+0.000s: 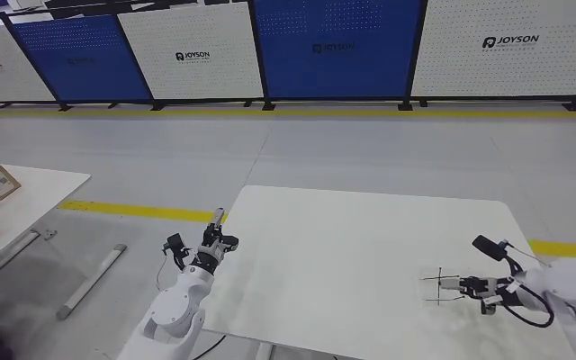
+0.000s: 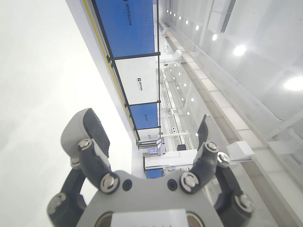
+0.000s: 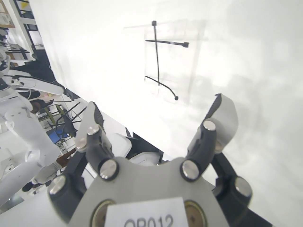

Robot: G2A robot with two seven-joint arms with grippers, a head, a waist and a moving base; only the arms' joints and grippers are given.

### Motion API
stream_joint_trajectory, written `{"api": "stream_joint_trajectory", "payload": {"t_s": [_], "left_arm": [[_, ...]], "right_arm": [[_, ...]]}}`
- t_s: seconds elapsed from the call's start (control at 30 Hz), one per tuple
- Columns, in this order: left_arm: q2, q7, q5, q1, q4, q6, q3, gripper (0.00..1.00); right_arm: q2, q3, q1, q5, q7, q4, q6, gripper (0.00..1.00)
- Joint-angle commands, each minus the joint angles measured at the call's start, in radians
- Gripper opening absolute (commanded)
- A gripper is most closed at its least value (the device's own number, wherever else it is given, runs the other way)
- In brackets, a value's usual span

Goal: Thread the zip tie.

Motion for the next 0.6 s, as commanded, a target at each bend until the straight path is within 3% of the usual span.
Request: {"api": "stream_joint_trajectory", "payload": {"t_s": [0.0, 0.03, 0.07, 0.1, 0.3, 0.57], "left_arm": [[0.0, 0.0, 0.0, 0.0, 0.0, 0.0, 0.0, 1.0], [0.0, 0.0, 0.0, 0.0, 0.0, 0.0, 0.0, 1.0], [0.0, 0.0, 0.0, 0.0, 0.0, 0.0, 0.0, 1.0], [0.0, 0.0, 0.0, 0.0, 0.0, 0.0, 0.0, 1.0], [0.0, 0.0, 0.0, 0.0, 0.0, 0.0, 0.0, 1.0], [0.0, 0.0, 0.0, 0.0, 0.0, 0.0, 0.0, 1.0]], "right_arm": [[-0.001, -0.007, 0.015, 0.007, 0.012, 0.022, -0.019, 1.0], [-0.001, -0.008, 0.018, 0.01, 0.013, 0.029, -0.022, 0.93], [-0.001, -0.008, 0.02, 0.011, 0.015, 0.033, -0.026, 0.5], [0.0, -0.007, 0.021, 0.01, 0.015, 0.037, -0.028, 0.45], [0.009, 0.008, 0.013, -0.001, 0.024, 0.039, -0.022, 0.39], [0.007, -0.037, 0.041, -0.011, 0.024, 0.052, 0.019, 0.28]]}}
